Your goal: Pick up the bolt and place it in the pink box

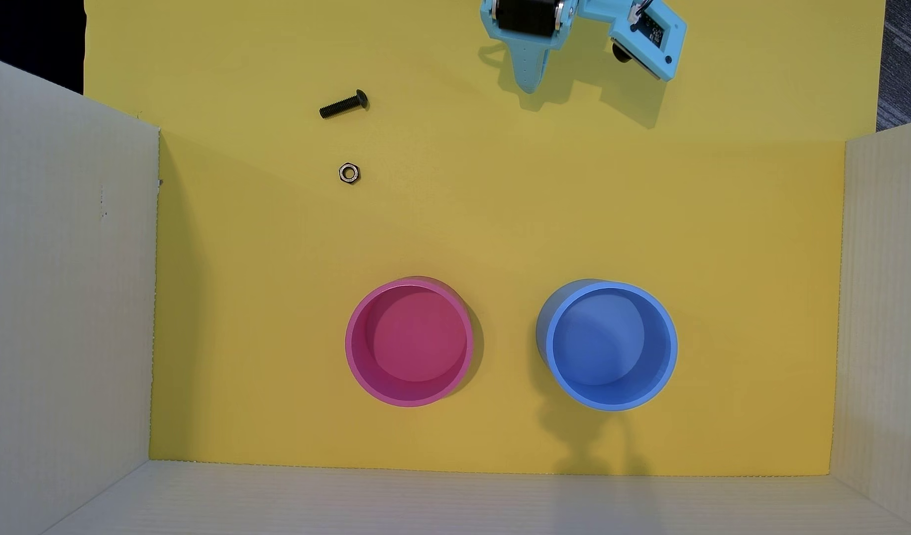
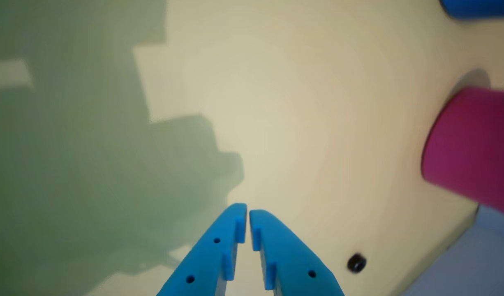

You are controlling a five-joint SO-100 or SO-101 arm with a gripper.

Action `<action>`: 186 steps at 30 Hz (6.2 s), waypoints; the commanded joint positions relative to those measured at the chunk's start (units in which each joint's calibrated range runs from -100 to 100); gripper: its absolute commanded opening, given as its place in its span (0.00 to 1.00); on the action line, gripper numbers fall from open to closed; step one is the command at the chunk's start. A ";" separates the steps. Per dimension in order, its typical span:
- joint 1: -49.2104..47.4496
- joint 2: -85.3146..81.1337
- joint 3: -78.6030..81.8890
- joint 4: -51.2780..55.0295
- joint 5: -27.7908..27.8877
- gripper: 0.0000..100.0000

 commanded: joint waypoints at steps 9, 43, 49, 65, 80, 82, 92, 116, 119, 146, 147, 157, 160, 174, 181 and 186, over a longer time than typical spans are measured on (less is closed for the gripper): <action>34.08 -0.01 0.16 -14.38 0.13 0.01; 40.56 6.39 -8.43 -20.39 14.67 0.02; 40.78 22.05 -16.39 -21.16 14.56 0.02; 40.63 57.74 -38.47 -23.39 21.70 0.02; 36.58 77.77 -48.05 -25.88 28.84 0.02; 35.48 77.77 -48.05 -25.88 28.89 0.02; 33.49 77.77 -53.03 -17.21 28.89 0.19; 32.32 78.61 -46.70 -15.58 28.94 0.17; 30.70 78.61 -43.80 -18.76 28.52 0.17; 29.96 78.61 -38.83 -30.60 24.88 0.17; 29.96 78.61 -38.92 -30.60 24.41 0.17; 29.89 78.61 -38.28 -33.26 21.91 0.17; 29.89 78.61 -38.38 -33.86 21.13 0.17; 30.26 89.55 -47.06 -32.92 20.45 0.18; 29.96 93.93 -55.38 -25.71 19.36 0.18; 29.81 94.27 -57.73 -22.19 19.36 0.18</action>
